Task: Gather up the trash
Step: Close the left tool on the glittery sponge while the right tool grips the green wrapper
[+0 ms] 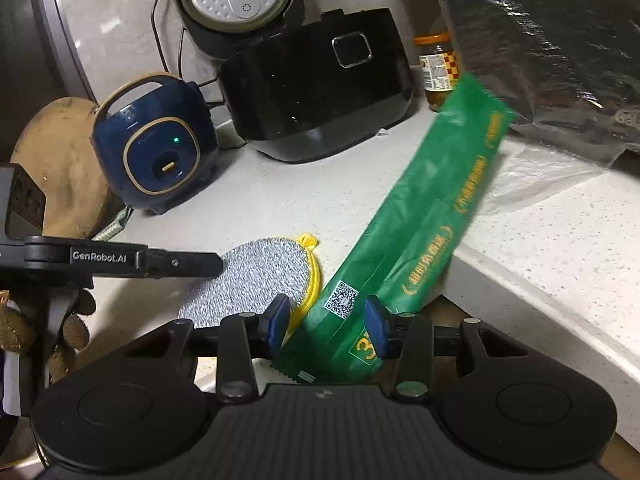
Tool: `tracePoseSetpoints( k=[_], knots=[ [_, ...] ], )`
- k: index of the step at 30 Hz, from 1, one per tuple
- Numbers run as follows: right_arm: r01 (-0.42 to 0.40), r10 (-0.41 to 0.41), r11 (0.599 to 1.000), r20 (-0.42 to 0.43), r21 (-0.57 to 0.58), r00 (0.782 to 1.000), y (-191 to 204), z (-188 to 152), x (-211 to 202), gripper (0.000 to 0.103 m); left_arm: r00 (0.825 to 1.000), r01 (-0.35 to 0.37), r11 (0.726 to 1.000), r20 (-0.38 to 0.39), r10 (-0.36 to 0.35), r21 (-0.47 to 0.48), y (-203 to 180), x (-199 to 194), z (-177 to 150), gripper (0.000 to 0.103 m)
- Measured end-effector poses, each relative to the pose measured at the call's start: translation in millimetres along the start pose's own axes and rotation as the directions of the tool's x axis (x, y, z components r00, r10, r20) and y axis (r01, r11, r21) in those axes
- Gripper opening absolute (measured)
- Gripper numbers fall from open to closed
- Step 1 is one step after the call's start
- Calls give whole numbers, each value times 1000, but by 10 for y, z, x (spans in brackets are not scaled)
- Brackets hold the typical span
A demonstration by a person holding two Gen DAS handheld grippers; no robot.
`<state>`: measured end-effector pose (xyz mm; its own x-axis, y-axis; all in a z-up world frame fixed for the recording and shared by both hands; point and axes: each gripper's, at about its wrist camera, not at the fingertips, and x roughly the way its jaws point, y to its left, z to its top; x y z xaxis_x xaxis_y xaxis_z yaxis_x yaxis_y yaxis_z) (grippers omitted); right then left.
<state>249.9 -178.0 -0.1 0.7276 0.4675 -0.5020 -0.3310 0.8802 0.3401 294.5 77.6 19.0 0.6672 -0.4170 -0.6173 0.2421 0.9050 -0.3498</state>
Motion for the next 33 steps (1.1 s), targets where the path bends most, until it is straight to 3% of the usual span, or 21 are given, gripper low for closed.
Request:
tracePoseSetpoints(
  k=[3, 5, 8, 9, 10, 12, 14, 18, 20, 21, 22, 24, 30, 32, 33],
  knots=[
    [18, -18, 1000, 20, -20, 1000, 52, 68, 7, 41, 1000, 14, 1000, -3, -14, -19, 8, -68, -4, 23],
    [8, -5, 997, 38, -73, 999, 110, 140, 13, 33, 1000, 8, 1000, 6, -8, -15, -4, -119, -11, 23],
    [55, -47, 994, 82, -99, 996, 113, 284, -17, 34, 1000, 12, 1000, 24, -11, -18, -21, -192, -30, 23],
    [71, -61, 993, 101, -97, 993, 88, 328, -45, 37, 1000, 14, 1000, 27, -14, -17, -25, -212, -40, 23],
    [93, -82, 992, 114, -87, 990, 49, 368, -62, 50, 1000, 16, 1000, 27, -15, -12, -34, -228, -49, 23],
    [137, -132, 990, 116, -37, 985, -78, 440, -52, 65, 1000, 9, 1000, 30, -9, 2, -62, -227, -53, 23],
    [146, -148, 989, 80, 25, 986, -223, 472, 11, 65, 999, 12, 1000, 33, -12, 12, -90, -214, -51, 23],
    [89, -91, 992, 11, 94, 996, -336, 466, 201, 66, 999, 18, 1000, 28, -18, 22, -130, -178, -73, 23],
    [101, -102, 993, 25, 60, 994, -249, 430, 240, 64, 1000, 8, 1000, 20, -8, 24, -132, -156, -89, 23],
    [99, -100, 995, 22, 28, 995, -188, 413, 262, 51, 1000, -2, 1000, 18, 2, 24, -129, -149, -96, 23],
    [90, -90, 996, 15, -3, 996, -124, 392, 276, 33, 1000, -13, 1000, 21, 13, 24, -122, -149, -100, 23],
    [53, -54, 998, -30, -33, 998, -49, 343, 304, 20, 999, -26, 1000, 29, 26, 12, -84, -165, -101, 23],
    [16, -19, 996, -35, -92, 999, 166, 210, 204, 20, 995, -79, 997, 54, 80, -24, 52, -226, -72, 23],
    [45, -45, 992, -2, -115, 999, 229, 189, 141, 27, 995, -84, 996, 52, 85, -33, 98, -254, -78, 23],
    [51, -49, 990, 15, -129, 999, 264, 177, 109, 35, 994, -91, 995, 49, 93, -36, 122, -267, -83, 23]
  ],
)
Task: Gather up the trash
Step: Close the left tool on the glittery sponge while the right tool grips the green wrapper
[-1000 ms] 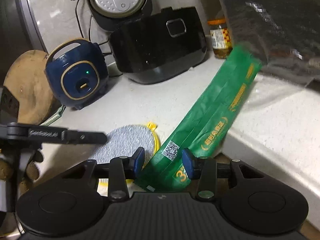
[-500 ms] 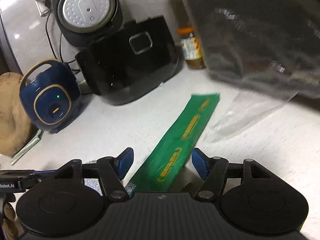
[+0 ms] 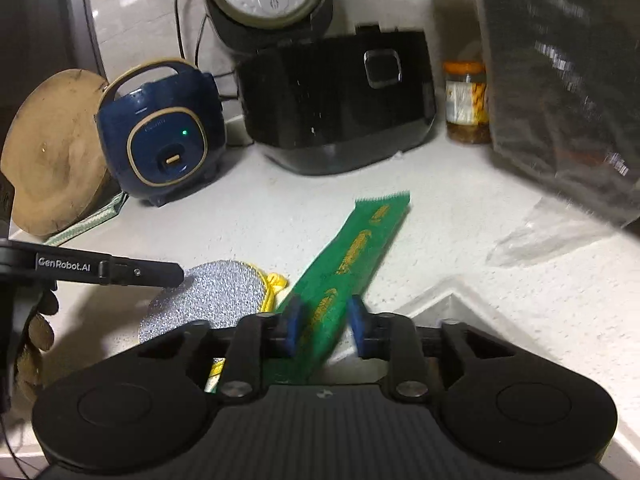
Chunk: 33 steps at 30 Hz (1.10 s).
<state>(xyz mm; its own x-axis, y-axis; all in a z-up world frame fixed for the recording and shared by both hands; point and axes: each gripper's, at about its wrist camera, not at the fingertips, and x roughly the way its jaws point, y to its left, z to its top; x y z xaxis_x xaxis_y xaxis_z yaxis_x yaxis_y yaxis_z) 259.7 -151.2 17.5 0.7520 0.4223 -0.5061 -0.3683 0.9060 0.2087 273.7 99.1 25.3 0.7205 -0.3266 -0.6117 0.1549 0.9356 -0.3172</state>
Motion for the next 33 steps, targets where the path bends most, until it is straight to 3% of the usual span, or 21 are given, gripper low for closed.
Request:
tracePoseSetpoints(
  k=[1, 5, 8, 13, 16, 20, 23, 24, 25, 29, 33],
  knots=[
    [-9, 9, 1000, 11, -7, 1000, -5, -4, -59, 42, 1000, -7, 1000, -5, 7, -3, 22, -4, -5, 23],
    [-82, 82, 997, -8, 2, 997, 67, -7, -72, 42, 999, 15, 999, -38, -17, -47, 126, 38, -39, 24],
    [-93, 93, 996, -37, 2, 995, 108, -46, 46, 42, 998, 32, 996, -45, -36, -84, 151, 58, -21, 24],
    [-118, 119, 993, -31, 13, 992, 95, -99, 86, 42, 991, 120, 984, -37, -126, -132, 69, -35, -9, 36],
    [-151, 152, 988, -24, 30, 988, 22, -117, 72, 42, 982, 189, 976, 19, -188, -111, -64, -185, 10, 39],
    [-168, 170, 984, -18, 50, 985, -20, -121, 66, 41, 962, 273, 951, 30, -271, -148, -101, -201, 23, 38],
    [-166, 166, 985, -9, 40, 986, -8, -138, 60, 41, 940, 324, 920, -36, -340, -218, -93, -48, -29, 30],
    [-164, 164, 986, -7, 35, 986, -3, -142, 56, 41, 947, 293, 930, -67, -314, -223, -120, 15, -62, 29],
    [-164, 164, 986, -5, 29, 986, -4, -145, 52, 41, 953, 266, 940, -89, -290, -213, -138, 42, -84, 18],
    [-159, 159, 987, 2, 16, 987, 0, -155, 38, 41, 966, 235, 949, -59, -252, -211, -172, 27, -112, 19],
    [-133, 133, 991, 12, -17, 991, 43, -166, 3, 41, 983, 179, 976, -25, -183, -126, -293, -109, -143, 19]
  ],
)
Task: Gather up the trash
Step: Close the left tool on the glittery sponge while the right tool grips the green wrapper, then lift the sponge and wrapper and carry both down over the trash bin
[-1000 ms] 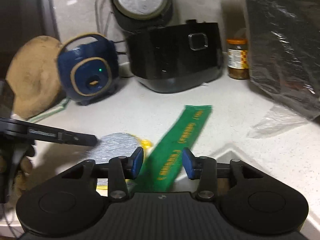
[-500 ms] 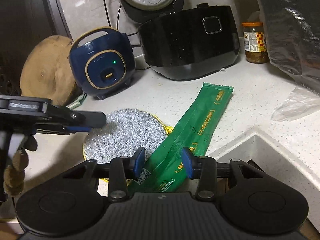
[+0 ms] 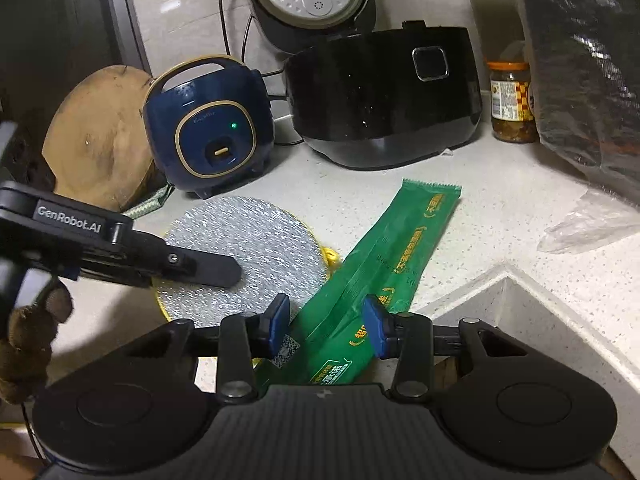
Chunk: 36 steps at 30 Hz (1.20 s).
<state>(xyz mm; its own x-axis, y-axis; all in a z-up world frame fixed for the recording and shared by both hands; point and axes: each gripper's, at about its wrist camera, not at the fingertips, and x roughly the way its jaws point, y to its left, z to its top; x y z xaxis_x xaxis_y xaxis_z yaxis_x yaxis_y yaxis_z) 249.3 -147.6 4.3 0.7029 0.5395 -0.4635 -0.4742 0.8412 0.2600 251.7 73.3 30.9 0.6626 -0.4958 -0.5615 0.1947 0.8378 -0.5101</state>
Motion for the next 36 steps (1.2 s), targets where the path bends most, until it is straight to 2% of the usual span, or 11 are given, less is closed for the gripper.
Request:
tracePoseSetpoints(
  k=[3, 6, 13, 16, 17, 20, 21, 22, 30, 36],
  knots=[
    [42, -42, 999, 45, 12, 998, 2, 48, -71, 43, 996, -72, 993, 52, 68, 88, -123, -158, -59, 19],
    [120, -122, 992, 89, 31, 989, -7, 142, -79, 61, 987, -137, 978, 101, 122, 158, -246, -278, -153, 19],
    [250, -250, 968, -21, 6, 968, 32, 278, 397, 62, 972, -214, 952, 146, 185, 219, -399, -440, -294, 19],
    [269, -270, 963, -17, -25, 963, 110, 254, 455, 63, 968, -229, 947, 154, 198, 224, -397, -519, -345, 19],
    [263, -263, 964, -20, -34, 965, 143, 241, 446, 61, 968, -228, 947, 154, 197, 225, -395, -543, -358, 19],
    [251, -254, 964, -19, -84, 967, 269, 229, 404, 38, 969, -224, 950, 155, 193, 217, -386, -590, -382, 19],
    [248, -250, 964, -14, -97, 968, 308, 225, 362, 20, 969, -223, 951, 156, 192, 216, -386, -601, -388, 19],
    [233, -236, 967, -15, -103, 972, 343, 226, 305, 13, 969, -223, 951, 159, 191, 216, -389, -619, -401, 19],
    [138, -136, 986, 35, -88, 990, 539, 153, -277, 9, 971, -206, 950, 171, 168, 236, -602, -758, -584, 19],
    [50, -50, 999, 45, 10, 998, 456, 11, -769, 8, 981, -143, 955, 162, 102, 261, -872, -864, -859, 19]
  ],
)
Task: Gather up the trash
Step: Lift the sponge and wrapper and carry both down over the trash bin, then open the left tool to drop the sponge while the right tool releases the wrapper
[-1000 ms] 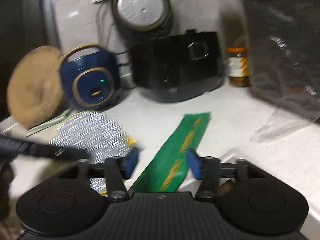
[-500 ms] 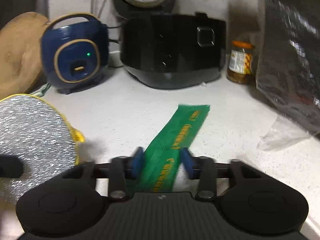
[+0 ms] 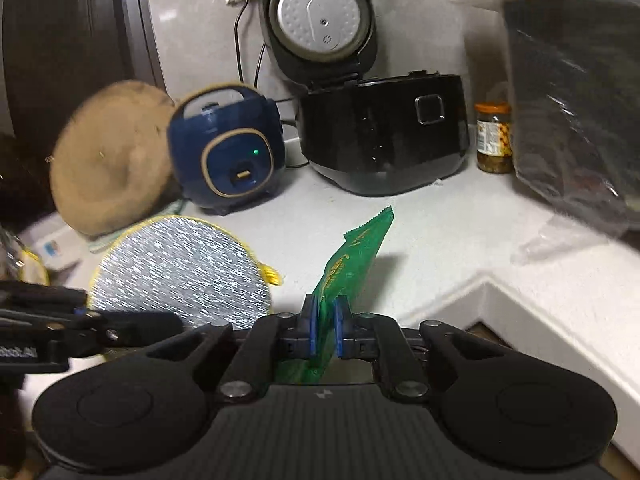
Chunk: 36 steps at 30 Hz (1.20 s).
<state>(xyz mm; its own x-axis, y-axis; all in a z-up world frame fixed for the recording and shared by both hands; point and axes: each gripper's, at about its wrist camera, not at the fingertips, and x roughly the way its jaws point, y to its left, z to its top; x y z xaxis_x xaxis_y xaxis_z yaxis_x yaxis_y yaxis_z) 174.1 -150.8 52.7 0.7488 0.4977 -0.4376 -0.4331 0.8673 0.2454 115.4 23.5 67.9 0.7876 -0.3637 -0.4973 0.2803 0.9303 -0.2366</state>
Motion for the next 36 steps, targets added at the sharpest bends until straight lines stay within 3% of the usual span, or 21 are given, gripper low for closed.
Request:
tracePoseSetpoints(
  k=[6, 10, 13, 16, 19, 21, 23, 24, 26, 28, 31, 36],
  knots=[
    [9, -13, 997, 47, 72, 999, -211, -468, -637, 8, 988, 141, 989, -56, -143, -33, -299, 126, -459, 19],
    [57, -61, 989, 26, 138, 998, -497, -891, -976, 8, 962, 233, 968, -124, -243, -95, -350, 438, -863, 19],
    [129, -127, 976, -25, 176, 992, -717, -1258, -1103, 8, 938, 237, 964, -229, -259, -119, -350, 909, -1270, 19],
    [179, -159, 953, -100, 245, 982, -940, -1662, -1090, 8, 887, 193, 963, -387, -253, -189, -268, 1587, -1851, 19],
    [196, -143, 925, -179, 326, 973, -1124, -2017, -976, 8, 817, 111, 949, -517, -256, -294, -108, 2245, -2407, 19],
    [200, -112, 902, -239, 383, 964, -1243, -2231, -857, 8, 772, 30, 925, -579, -262, -378, 44, 2665, -2767, 19],
    [206, -72, 881, -311, 426, 948, -1353, -2435, -669, 8, 749, -44, 908, -616, -246, -416, 174, 2999, -3056, 19],
    [210, -55, 874, -339, 438, 939, -1390, -2512, -579, 8, 746, -67, 914, -629, -220, -400, 204, 3106, -3145, 20],
    [228, -15, 850, -411, 476, 912, -1477, -2731, -351, 8, 745, -88, 954, -654, -129, -288, 177, 3221, -3260, 26],
    [250, 42, 809, -476, 531, 878, -1644, -2929, -60, 8, 725, -65, 981, -684, -80, -184, 106, 3256, -3325, 27],
    [295, 99, 755, -546, 586, 832, -1838, -3192, 339, 8, 702, -50, 983, -706, -92, -178, 131, 3248, -3371, 28],
    [380, 132, 717, -649, 584, 749, -1932, -3555, 977, 8, 712, -15, 978, -689, -138, -210, 216, 3163, -3313, 26]
  ],
)
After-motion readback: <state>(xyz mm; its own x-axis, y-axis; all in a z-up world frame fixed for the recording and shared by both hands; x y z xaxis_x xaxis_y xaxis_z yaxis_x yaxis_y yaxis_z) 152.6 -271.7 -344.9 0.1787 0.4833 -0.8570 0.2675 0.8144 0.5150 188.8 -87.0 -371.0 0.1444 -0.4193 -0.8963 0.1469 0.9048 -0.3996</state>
